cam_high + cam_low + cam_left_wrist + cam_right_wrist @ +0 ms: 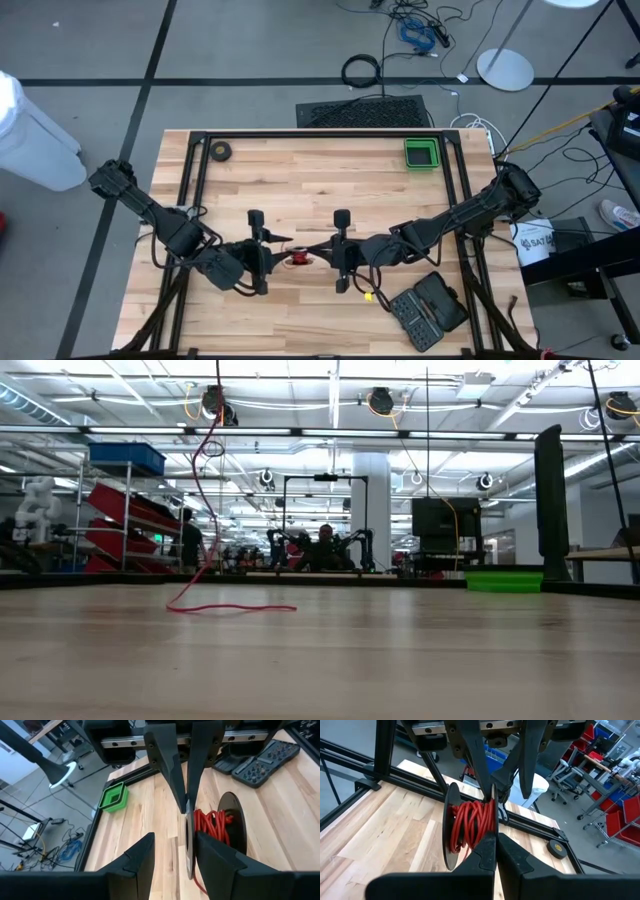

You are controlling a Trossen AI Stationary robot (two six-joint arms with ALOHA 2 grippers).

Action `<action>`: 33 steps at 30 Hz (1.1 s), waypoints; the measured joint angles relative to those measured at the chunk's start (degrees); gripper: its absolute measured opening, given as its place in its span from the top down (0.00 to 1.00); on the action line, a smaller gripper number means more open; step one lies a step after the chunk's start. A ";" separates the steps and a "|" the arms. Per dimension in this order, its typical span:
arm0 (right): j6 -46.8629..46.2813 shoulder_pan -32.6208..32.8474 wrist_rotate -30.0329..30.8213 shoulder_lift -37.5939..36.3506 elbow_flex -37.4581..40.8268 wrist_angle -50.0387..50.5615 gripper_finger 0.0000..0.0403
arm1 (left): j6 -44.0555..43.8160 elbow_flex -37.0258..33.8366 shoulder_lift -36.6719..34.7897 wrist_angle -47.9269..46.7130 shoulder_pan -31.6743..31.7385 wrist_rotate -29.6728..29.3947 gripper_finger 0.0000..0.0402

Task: Coil cords
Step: Coil the red wire on the black spool

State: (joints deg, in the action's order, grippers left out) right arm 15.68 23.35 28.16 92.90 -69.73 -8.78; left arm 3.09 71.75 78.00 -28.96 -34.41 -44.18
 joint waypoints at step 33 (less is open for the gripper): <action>0.48 1.59 10.49 0.00 0.00 0.64 0.92 | 1.88 -1.25 -0.09 0.10 1.44 0.06 0.99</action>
State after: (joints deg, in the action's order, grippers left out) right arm 16.17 24.94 38.65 92.90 -69.73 -8.14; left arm 4.97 70.50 77.91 -28.87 -32.98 -44.12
